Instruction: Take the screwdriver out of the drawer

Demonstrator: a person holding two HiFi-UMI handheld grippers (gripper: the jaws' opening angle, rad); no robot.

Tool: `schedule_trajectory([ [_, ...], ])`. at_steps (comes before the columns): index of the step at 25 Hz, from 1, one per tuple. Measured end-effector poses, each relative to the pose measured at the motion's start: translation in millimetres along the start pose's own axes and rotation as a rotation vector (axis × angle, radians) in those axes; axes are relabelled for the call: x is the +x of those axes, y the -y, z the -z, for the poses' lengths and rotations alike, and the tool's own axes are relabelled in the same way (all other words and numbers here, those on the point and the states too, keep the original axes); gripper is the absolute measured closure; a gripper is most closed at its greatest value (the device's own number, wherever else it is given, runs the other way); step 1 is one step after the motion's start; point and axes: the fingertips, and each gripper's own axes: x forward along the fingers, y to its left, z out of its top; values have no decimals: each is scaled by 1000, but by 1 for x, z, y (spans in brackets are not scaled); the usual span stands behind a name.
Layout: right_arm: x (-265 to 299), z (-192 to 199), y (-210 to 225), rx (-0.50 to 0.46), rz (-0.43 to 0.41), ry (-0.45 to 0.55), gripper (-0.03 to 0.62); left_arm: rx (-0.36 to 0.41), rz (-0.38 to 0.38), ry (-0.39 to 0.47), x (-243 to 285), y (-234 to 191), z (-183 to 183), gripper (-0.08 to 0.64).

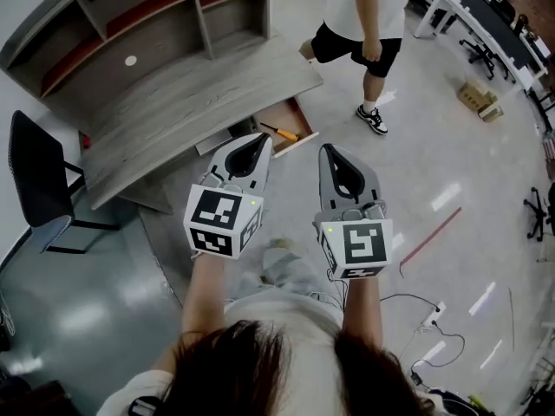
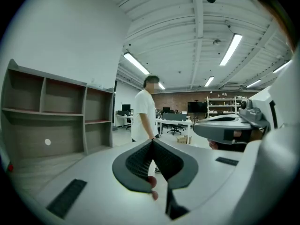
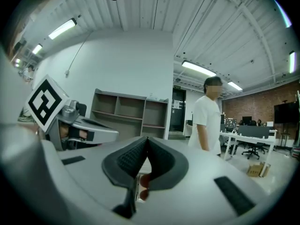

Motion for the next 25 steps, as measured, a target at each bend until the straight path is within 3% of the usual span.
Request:
schedule_trajectory([
  [12, 52, 44, 25, -3, -107, -73, 565, -42, -91, -69, 42, -16, 32, 543],
  [25, 132, 83, 35, -59, -115, -162, 565, -77, -48, -115, 105, -66, 60, 544],
])
